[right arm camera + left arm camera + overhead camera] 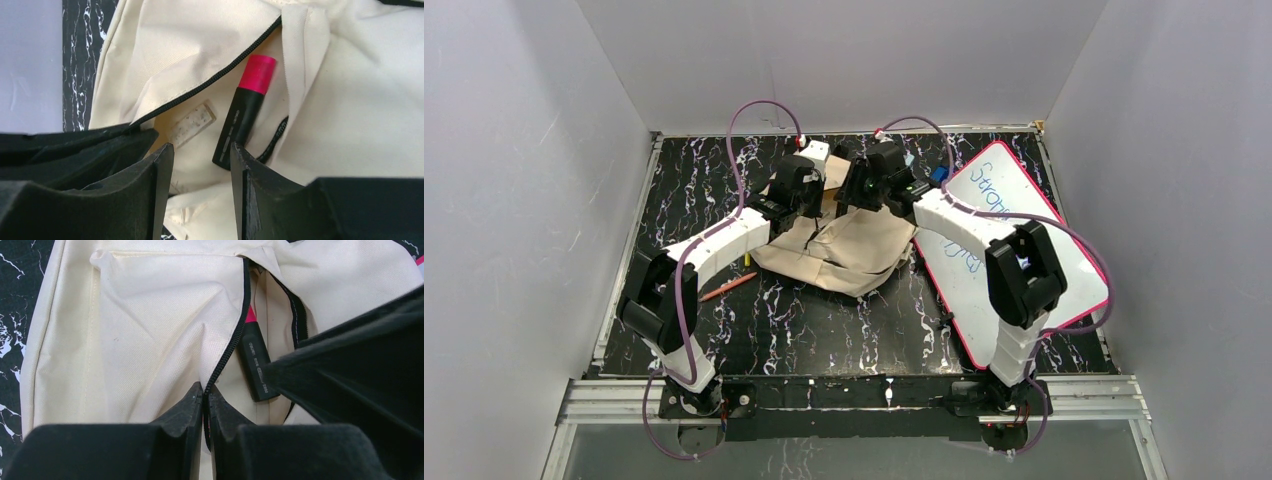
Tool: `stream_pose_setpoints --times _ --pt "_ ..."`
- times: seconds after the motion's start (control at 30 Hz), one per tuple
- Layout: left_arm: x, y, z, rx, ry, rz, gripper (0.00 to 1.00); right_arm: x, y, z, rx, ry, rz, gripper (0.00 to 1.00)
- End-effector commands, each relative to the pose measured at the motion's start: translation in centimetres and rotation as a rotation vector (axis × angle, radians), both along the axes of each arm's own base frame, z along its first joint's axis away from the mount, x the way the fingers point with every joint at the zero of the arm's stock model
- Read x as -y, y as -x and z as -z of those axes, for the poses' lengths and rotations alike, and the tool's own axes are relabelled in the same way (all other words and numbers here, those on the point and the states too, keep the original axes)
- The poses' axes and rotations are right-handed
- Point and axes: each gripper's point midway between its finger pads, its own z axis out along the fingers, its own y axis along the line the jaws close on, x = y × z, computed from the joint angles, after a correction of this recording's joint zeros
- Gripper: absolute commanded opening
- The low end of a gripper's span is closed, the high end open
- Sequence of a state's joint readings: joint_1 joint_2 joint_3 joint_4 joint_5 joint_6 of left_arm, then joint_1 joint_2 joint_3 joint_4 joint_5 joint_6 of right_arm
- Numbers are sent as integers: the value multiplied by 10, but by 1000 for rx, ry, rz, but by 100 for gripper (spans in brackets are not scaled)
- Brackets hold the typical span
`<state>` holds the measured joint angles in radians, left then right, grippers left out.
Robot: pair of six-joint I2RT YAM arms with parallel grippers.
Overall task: Pack the student bag
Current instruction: Place the stationery in the student bag, then pick up the stationery from the center of the board.
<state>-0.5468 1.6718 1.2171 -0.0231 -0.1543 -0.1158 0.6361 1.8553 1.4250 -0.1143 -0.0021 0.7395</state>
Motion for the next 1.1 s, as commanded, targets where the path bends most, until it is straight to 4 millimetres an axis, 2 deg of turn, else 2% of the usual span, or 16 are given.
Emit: stream_pose_setpoints --times 0.0,0.17,0.27,0.33,0.43,0.57,0.7,0.83,0.93,1.07 --pt "-1 -6 -36 90 56 -10 9 26 8 -66 162 31 7 54" --pt "3 3 -42 73 101 11 23 57 37 -93 236 62 4 54" --pt "1 12 -50 48 129 -2 39 76 60 -101 261 74 -2 54" --pt "-3 20 -61 26 141 -21 46 89 75 -104 277 91 -10 54" --pt "-23 37 -73 24 157 -101 49 110 92 -107 305 128 -1 54" --pt "-72 66 -79 21 136 -278 50 128 112 -104 308 136 12 58" --pt "-127 94 -60 -34 103 -449 49 128 129 -95 274 98 -18 59" --pt "-175 104 -36 -106 143 -581 49 124 140 -83 224 69 -48 59" --pt "-194 101 -12 -196 189 -629 54 122 146 -76 200 54 -67 59" --pt "-201 90 21 -325 226 -645 59 124 153 -66 169 44 -64 59"
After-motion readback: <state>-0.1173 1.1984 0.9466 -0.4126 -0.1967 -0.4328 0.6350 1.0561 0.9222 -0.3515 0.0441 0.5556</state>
